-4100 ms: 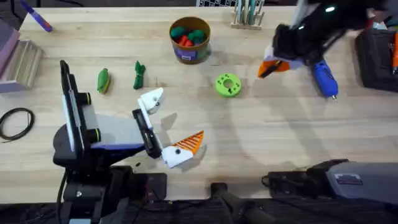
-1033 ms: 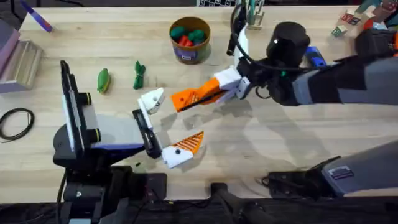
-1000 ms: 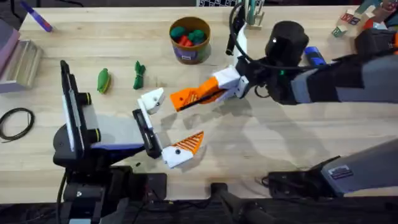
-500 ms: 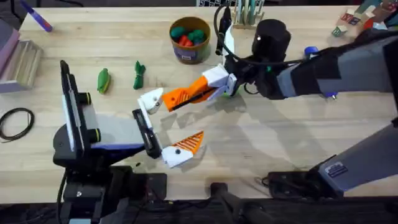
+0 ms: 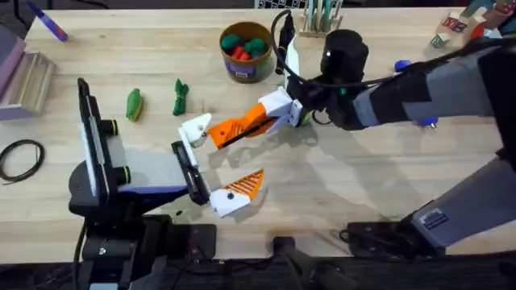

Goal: Pick up the gripper from the table and insert it into the empty holder that is missing its gripper. Then pick up a screw, insert it into the mounting hole, and use the screwdriver to tighten it. Finally, clean up the table by picking up the vegetable and placing it into the bucket.

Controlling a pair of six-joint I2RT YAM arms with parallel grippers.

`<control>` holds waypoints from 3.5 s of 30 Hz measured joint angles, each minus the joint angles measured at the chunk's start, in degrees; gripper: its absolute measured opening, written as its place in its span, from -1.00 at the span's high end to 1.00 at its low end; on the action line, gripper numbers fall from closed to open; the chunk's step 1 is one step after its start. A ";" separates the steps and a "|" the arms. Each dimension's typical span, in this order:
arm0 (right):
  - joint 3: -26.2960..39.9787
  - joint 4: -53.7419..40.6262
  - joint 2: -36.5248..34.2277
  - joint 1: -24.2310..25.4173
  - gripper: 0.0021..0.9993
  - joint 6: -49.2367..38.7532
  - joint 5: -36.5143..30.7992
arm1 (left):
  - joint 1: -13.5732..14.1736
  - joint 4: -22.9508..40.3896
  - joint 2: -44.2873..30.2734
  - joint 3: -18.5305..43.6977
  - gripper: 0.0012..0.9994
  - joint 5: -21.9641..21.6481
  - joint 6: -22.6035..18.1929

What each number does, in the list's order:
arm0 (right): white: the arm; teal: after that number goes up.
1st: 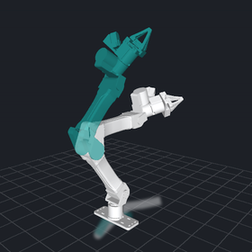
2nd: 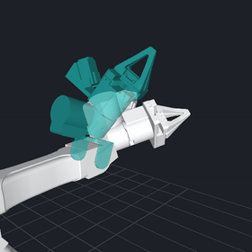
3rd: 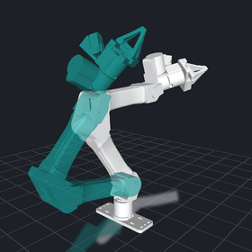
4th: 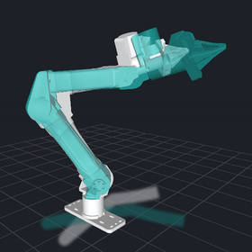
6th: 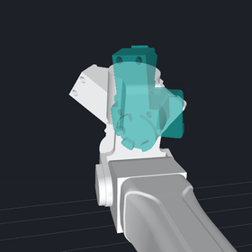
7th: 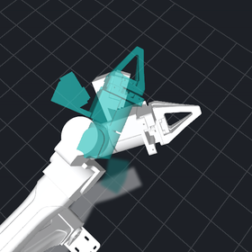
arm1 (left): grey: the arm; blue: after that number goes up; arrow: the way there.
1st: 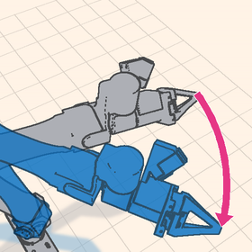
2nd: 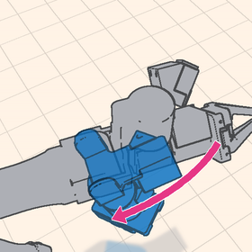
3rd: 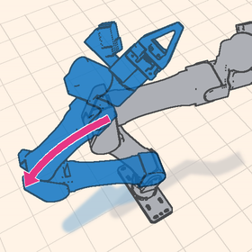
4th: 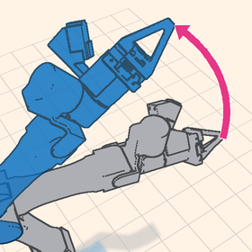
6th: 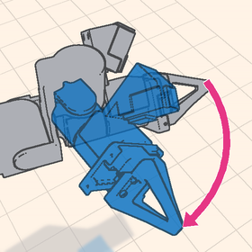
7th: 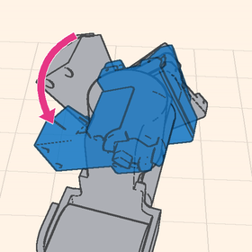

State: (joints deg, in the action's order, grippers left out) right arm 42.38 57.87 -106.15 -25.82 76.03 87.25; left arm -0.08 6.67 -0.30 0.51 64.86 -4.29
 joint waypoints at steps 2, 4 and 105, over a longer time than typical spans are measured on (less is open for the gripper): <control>0.15 0.00 0.02 0.00 0.99 -0.05 0.01 | 0.00 -0.01 0.00 0.00 -0.97 -0.05 0.00; 0.39 0.00 0.01 0.00 0.99 -0.17 0.01 | 0.00 -0.01 0.00 0.00 -0.97 -0.14 0.00; 9.28 -0.42 -4.77 -4.03 0.99 1.14 -0.51 | -0.04 0.12 0.04 0.17 -0.97 -1.02 -0.83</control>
State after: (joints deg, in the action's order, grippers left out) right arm 51.66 57.45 -110.92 -29.86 77.17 86.74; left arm -0.12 6.79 -0.25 0.69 63.84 -5.13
